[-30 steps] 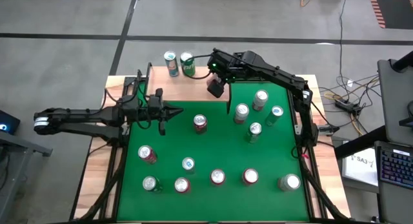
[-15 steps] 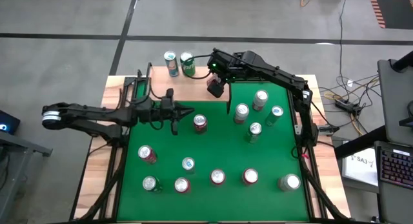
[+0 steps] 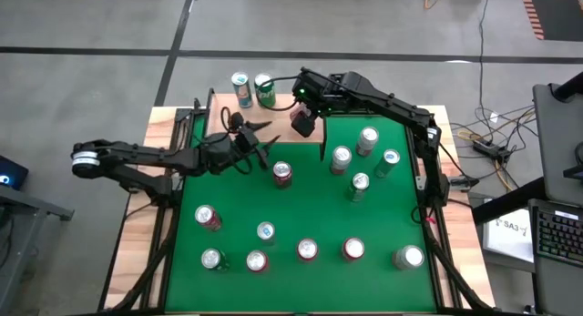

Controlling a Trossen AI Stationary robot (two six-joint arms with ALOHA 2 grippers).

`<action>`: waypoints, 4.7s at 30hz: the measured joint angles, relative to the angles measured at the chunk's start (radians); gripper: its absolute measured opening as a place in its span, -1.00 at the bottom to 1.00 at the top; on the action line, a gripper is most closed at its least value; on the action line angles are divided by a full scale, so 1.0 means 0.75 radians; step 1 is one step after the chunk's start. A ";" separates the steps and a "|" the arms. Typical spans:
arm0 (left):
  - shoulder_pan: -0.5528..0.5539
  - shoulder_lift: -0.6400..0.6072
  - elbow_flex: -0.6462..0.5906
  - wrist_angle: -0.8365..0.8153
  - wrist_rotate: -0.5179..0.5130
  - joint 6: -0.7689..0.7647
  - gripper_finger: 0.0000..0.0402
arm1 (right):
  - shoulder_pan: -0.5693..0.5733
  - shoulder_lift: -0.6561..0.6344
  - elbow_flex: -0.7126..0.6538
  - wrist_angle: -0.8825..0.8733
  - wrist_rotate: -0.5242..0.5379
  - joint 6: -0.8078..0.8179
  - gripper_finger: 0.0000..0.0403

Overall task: Place canned beverage on shelf
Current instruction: Put the red can on the shelf

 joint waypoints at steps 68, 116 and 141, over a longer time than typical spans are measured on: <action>0.037 0.333 0.310 -0.045 -0.265 0.143 -0.83 | 0.105 -0.112 0.002 0.192 -0.076 0.044 0.71; -0.401 -0.489 -0.070 -0.462 -0.293 -0.034 -0.98 | 0.026 0.115 -0.077 0.074 -0.094 -1.280 0.71; -0.401 -0.490 -0.070 -0.460 -0.297 -0.002 -0.98 | -0.033 0.149 -0.030 0.149 -0.321 -1.109 0.45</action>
